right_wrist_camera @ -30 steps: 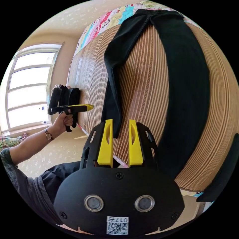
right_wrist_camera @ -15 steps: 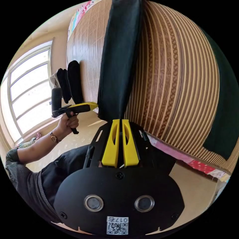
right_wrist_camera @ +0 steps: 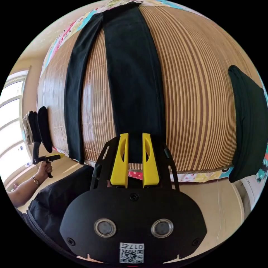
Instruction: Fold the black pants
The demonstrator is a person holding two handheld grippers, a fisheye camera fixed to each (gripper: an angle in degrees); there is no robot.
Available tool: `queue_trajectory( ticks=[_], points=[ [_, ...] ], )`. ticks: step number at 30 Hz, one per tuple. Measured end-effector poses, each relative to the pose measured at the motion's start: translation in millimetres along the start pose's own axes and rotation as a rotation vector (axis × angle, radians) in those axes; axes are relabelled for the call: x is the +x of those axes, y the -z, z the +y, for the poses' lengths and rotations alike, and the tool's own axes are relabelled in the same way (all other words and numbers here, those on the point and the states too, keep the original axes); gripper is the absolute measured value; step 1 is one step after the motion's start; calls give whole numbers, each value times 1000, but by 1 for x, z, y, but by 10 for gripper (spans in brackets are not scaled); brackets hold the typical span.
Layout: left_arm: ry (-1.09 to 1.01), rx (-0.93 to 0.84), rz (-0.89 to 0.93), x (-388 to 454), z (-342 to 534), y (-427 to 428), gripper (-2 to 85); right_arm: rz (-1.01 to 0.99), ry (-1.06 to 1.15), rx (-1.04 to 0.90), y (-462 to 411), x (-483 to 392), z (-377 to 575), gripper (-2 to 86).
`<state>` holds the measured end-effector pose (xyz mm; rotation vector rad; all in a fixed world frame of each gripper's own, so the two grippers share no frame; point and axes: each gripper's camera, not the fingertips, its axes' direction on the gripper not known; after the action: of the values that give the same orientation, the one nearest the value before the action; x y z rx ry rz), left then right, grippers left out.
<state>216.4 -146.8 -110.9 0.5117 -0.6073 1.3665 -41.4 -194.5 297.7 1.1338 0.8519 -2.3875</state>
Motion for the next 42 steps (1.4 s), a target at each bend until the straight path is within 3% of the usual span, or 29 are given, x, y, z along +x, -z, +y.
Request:
queue_trajectory(
  ticks=[3,10,13,16,22,25,29,32,34,36,38,40,42],
  points=[
    [-67,22,-32,15,3,24,33,30,-27,-3,3,-3,37,34],
    [-141,76,13,49,11,54,39,-197,-88,-70,2,8,167,21],
    [-204,102,-13,67,18,57,46,-327,-134,66,36,35,213,32],
    [-233,126,-34,79,19,53,65,-297,-241,175,59,69,257,67],
    [-147,60,-130,74,11,22,110,-337,-202,-9,23,94,288,91],
    [-72,99,-183,68,23,22,40,-327,-134,-36,22,89,306,54],
    [-69,17,67,44,48,18,-6,-463,-78,46,49,99,355,37],
    [-101,-5,-9,40,71,24,-6,-423,-128,53,60,112,396,30],
    [9,-44,-13,22,78,22,-1,-329,-157,26,70,115,413,27],
    [264,-122,-4,-9,86,22,27,-332,-113,71,94,110,425,25],
    [312,-4,96,-8,98,43,66,-322,-16,116,129,87,435,23],
    [231,91,151,22,101,65,77,-297,64,114,148,61,438,21],
    [4,88,168,98,90,76,113,-282,154,102,158,33,439,21]
  ],
)
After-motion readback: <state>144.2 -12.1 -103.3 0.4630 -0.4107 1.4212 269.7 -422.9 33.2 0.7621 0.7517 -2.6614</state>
